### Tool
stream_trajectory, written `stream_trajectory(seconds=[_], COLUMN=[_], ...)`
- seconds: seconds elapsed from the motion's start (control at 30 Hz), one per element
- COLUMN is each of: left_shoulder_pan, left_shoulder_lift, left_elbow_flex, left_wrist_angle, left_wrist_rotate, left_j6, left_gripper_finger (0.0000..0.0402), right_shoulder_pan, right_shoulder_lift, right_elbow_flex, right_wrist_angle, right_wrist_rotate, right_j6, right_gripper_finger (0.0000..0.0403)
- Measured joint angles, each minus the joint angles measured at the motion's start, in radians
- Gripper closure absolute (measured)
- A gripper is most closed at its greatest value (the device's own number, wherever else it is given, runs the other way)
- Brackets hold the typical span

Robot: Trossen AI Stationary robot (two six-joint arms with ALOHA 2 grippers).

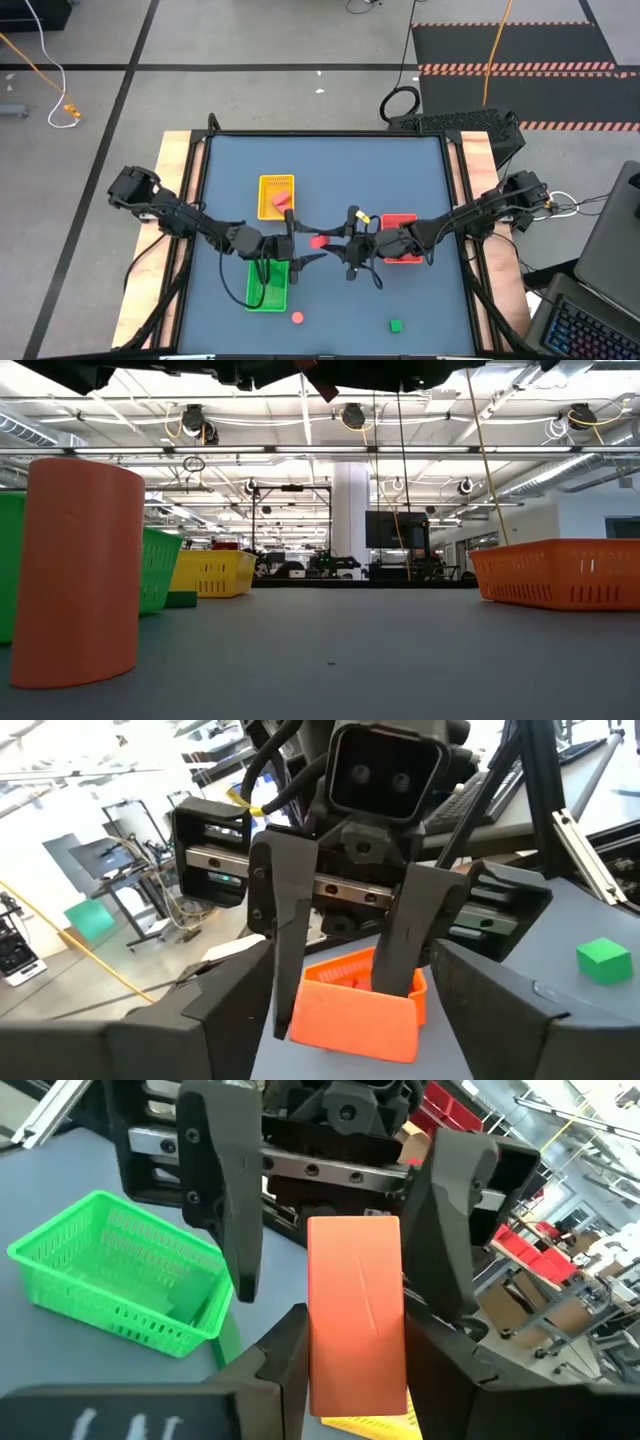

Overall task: Sort & place blocks by color
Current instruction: Put the orange block into the yellow bin

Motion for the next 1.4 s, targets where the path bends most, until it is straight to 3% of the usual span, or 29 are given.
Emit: stream_trajectory(seconds=[0.3,0.5,0.77,0.9,1.13,1.4], left_shoulder_pan=[0.001,0.014,0.015,0.015,0.011,0.039], left_shoulder_lift=[-0.002,-0.002,-0.002,-0.015,-0.106,-0.181], left_elbow_flex=[0.000,0.000,-0.002,-0.002,-0.003,-0.003], left_wrist_angle=[-0.007,-0.013,-0.027,-0.082,-0.280,-0.695], left_wrist_rotate=[-0.001,-0.003,-0.030,-0.128,-0.447,-0.704], left_j6=[0.000,0.006,-0.005,-0.015,-0.105,-0.400], left_gripper_finger=[0.0193,0.0270,0.0272,0.0272,0.0272,0.0272], right_shoulder_pan=[0.000,0.000,-0.017,-0.023,-0.024,-0.024], right_shoulder_lift=[0.000,0.000,0.000,0.000,-0.001,-0.001], right_elbow_flex=[0.000,-0.001,0.000,0.000,0.000,0.000], right_wrist_angle=[0.006,0.017,0.011,-0.017,-0.103,-0.110], right_wrist_rotate=[0.001,0.002,0.009,0.102,0.288,0.316], right_j6=[0.000,0.018,0.065,0.093,0.105,0.133], right_gripper_finger=[0.0285,0.0284,0.0152,0.0116,0.0101,0.0109])
